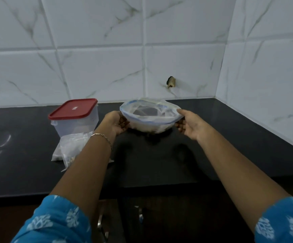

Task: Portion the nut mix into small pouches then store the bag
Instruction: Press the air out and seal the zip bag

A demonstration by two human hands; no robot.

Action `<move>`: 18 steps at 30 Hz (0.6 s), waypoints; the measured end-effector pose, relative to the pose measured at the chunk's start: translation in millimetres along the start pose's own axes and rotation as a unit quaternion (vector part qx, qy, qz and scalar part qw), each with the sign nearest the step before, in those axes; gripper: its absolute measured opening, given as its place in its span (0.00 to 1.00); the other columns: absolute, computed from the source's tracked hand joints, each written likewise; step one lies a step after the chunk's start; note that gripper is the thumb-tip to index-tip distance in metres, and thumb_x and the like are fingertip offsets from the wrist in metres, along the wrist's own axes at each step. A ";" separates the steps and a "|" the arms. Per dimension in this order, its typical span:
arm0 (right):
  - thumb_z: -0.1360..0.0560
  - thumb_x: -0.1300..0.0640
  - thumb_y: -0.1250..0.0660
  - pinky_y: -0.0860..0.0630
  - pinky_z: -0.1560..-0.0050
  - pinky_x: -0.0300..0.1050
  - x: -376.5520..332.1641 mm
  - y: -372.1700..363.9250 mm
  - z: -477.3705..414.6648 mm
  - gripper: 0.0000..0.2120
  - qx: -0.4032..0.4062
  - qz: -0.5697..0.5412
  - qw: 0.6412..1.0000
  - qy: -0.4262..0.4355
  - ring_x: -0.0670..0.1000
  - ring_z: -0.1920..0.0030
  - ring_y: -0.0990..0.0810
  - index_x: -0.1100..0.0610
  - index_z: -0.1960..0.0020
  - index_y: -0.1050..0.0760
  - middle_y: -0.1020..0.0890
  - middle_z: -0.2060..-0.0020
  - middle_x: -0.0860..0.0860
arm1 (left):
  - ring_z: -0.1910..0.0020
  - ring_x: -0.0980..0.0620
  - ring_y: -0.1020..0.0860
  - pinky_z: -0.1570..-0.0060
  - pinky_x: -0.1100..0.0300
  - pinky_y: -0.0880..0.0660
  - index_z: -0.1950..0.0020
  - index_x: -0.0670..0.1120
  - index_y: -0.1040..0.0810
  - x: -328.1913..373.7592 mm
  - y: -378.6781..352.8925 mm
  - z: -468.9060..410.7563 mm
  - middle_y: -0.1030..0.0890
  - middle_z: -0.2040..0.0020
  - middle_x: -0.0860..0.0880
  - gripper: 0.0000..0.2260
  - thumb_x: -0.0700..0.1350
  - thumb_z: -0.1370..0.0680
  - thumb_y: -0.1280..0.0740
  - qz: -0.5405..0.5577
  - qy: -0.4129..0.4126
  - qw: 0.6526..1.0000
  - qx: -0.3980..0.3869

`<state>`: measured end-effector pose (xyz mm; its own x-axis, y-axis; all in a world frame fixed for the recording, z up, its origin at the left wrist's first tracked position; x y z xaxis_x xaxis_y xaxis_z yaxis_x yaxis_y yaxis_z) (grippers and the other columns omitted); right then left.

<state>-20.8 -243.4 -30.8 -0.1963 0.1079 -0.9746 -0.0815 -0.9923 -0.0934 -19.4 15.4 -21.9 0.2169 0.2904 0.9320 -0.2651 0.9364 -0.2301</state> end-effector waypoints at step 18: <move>0.31 0.67 0.30 0.33 0.80 0.35 -80.0 18.7 2.6 0.07 0.140 0.038 0.985 0.097 0.47 0.78 0.32 0.61 0.65 0.27 0.27 0.72 0.54 | 0.77 0.53 0.29 0.76 0.66 0.25 0.65 0.42 0.29 63.0 -14.0 10.7 0.29 0.80 0.50 0.11 0.36 0.24 0.32 -0.029 -0.080 0.996 -0.002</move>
<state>-9.1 -270.4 46.0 -0.0233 -0.0075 -0.9997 -0.3449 -0.9385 0.0150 -12.1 18.5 43.0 0.0788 0.2002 0.9766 -0.2524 0.9517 -0.1747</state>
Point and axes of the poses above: each hand's wrist, its own z-axis away from the middle knuckle, its own y-axis out of the back of the hand, x = y × z, the point moved 4 cm from there along -z, towards the middle knuckle
